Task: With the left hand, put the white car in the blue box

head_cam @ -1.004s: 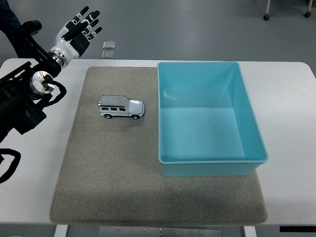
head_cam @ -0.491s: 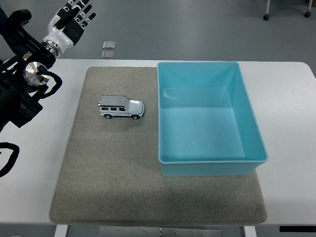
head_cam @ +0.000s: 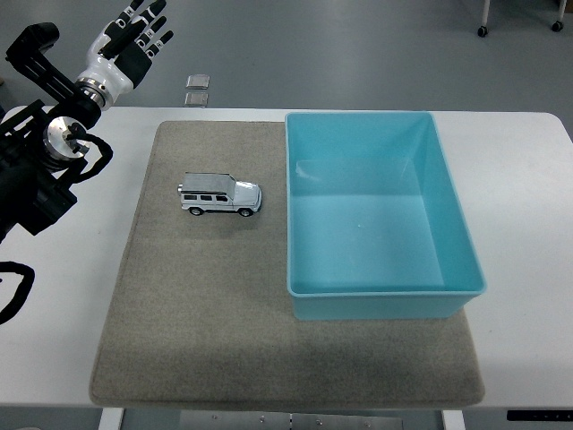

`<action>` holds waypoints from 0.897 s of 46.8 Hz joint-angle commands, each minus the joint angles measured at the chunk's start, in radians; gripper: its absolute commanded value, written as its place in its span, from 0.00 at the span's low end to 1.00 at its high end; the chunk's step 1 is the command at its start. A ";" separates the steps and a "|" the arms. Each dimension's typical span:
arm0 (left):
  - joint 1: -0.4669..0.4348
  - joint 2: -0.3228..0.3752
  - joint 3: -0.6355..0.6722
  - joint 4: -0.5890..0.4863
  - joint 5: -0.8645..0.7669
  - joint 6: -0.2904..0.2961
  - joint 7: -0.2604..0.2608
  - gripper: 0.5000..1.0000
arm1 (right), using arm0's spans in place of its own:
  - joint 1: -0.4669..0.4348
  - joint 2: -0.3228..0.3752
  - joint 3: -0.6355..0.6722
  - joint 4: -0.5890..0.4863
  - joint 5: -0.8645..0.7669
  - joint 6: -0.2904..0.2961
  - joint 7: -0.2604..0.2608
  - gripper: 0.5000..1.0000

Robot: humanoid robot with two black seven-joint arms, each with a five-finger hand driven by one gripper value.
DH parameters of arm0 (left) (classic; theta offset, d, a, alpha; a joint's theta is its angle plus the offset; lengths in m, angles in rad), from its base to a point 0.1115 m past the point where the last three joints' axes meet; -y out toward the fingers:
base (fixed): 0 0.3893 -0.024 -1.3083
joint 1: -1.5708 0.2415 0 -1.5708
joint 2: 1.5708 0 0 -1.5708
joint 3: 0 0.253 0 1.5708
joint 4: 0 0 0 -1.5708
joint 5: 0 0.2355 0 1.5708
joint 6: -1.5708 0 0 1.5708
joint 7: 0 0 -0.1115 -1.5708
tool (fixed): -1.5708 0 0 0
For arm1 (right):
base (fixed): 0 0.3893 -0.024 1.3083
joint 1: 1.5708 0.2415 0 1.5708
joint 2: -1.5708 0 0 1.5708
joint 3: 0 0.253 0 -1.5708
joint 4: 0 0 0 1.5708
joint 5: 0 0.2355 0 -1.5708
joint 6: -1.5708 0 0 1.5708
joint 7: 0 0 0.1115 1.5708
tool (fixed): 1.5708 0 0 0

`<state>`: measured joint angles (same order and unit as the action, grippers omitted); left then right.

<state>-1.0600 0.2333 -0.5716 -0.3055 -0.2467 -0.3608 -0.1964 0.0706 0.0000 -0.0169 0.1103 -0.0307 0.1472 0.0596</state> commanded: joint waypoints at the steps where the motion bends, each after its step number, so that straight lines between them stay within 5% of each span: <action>1: 0.002 0.000 0.013 0.002 0.024 0.006 0.000 0.99 | 0.000 0.000 0.000 0.000 0.000 0.000 0.000 0.87; 27: -0.040 0.029 0.186 -0.092 0.207 0.088 0.000 0.99 | 0.000 0.000 0.000 0.000 0.000 0.000 0.000 0.87; 42: -0.072 0.168 0.315 -0.283 0.507 0.088 0.005 0.99 | 0.000 0.000 0.000 0.000 0.000 0.000 0.000 0.87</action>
<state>-1.1283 0.3619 -0.2883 -0.5210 0.1831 -0.2723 -0.1928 0.0706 0.0000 -0.0169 0.1105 -0.0307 0.1473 0.0591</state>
